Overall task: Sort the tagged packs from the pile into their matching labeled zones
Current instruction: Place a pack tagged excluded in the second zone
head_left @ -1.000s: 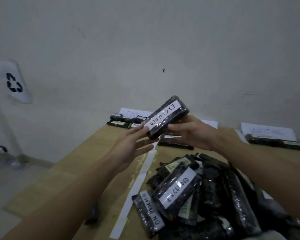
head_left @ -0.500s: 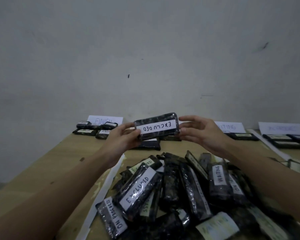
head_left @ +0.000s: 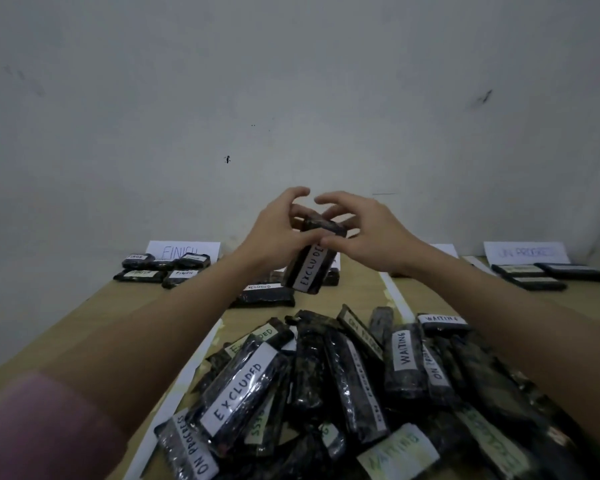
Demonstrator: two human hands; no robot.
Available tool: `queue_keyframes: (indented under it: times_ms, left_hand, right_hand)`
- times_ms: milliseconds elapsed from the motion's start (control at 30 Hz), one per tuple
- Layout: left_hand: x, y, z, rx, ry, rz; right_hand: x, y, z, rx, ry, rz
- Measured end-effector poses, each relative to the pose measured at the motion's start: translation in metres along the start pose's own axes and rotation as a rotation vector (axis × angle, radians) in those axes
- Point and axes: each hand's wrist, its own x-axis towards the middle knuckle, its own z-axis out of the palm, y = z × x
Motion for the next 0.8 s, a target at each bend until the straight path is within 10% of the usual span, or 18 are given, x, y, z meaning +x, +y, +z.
queue_keyframes:
  times_ms: [300, 533, 800]
  left_hand:
    - [0.037, -0.023, 0.019, 0.229, -0.061, 0.017]
    - [0.042, -0.078, 0.038, 0.537, -0.223, 0.027]
    - [0.055, -0.120, 0.058, 0.569, -0.351, -0.037]
  right_hand:
    - [0.006, 0.057, -0.007, 0.047, 0.219, 0.189]
    - [0.029, 0.148, 0.001, 0.464, 0.567, 0.697]
    - [0.043, 0.222, 0.029, 0.201, 0.622, 0.976]
